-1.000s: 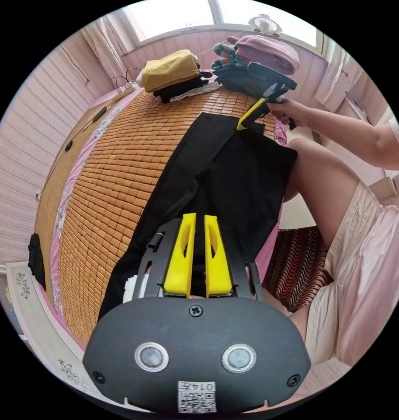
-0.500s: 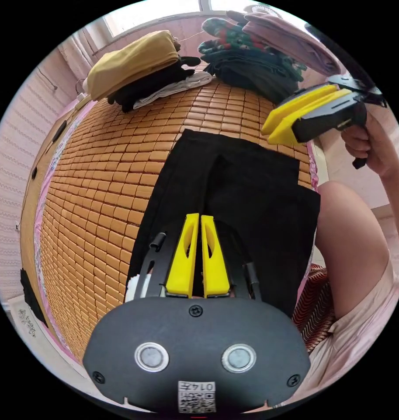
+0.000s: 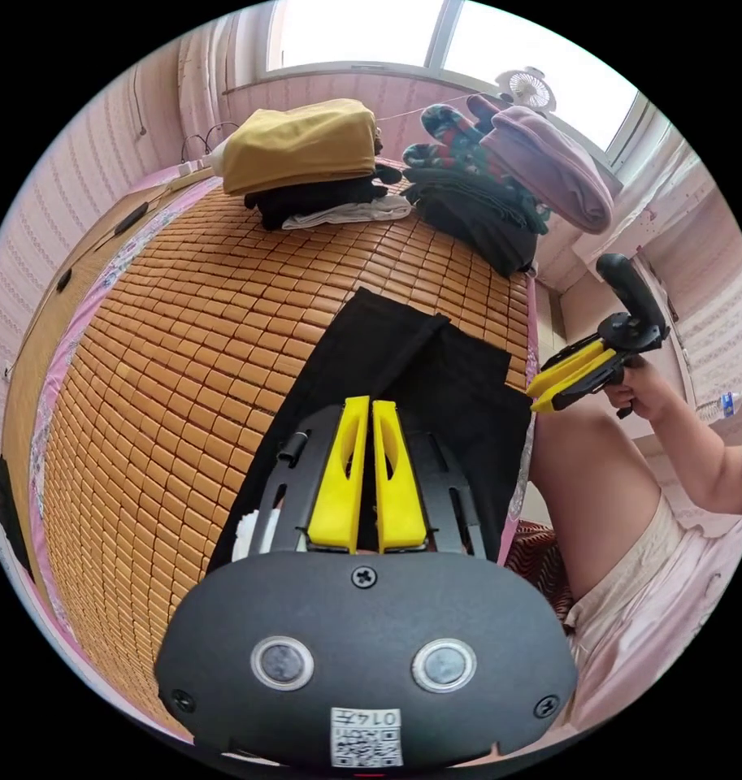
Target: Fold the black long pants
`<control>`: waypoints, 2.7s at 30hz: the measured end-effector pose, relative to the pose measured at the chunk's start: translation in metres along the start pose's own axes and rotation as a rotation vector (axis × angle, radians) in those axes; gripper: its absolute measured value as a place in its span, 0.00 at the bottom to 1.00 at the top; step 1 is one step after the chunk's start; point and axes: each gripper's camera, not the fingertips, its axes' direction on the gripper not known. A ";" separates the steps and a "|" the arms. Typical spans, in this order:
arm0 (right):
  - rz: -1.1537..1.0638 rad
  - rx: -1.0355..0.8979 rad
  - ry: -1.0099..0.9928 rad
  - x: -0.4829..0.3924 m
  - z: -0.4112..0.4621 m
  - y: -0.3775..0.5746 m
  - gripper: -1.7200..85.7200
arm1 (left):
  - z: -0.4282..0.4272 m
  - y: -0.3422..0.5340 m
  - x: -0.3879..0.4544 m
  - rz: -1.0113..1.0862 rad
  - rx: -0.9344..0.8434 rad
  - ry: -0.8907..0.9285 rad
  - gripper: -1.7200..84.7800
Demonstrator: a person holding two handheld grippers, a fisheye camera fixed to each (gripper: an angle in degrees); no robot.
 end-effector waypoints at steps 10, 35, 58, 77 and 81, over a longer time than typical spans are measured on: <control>-0.046 0.058 0.008 -0.001 -0.019 -0.009 0.02 | -0.010 -0.010 -0.010 -0.010 0.033 -0.062 0.01; 0.042 0.067 0.298 -0.016 0.042 -0.053 0.02 | 0.060 0.044 -0.031 -0.036 0.011 -0.090 0.01; 0.016 -0.079 0.835 -0.046 0.183 -0.072 0.01 | 0.174 0.317 0.059 -0.155 -0.059 0.230 0.01; -1.231 -0.323 -0.003 -0.609 0.585 -0.201 0.19 | -0.023 0.853 -0.078 -0.903 0.292 -0.343 0.04; -1.252 -0.512 0.133 -0.662 0.699 -0.211 0.26 | -0.019 0.923 -0.090 -0.833 0.400 -0.292 0.10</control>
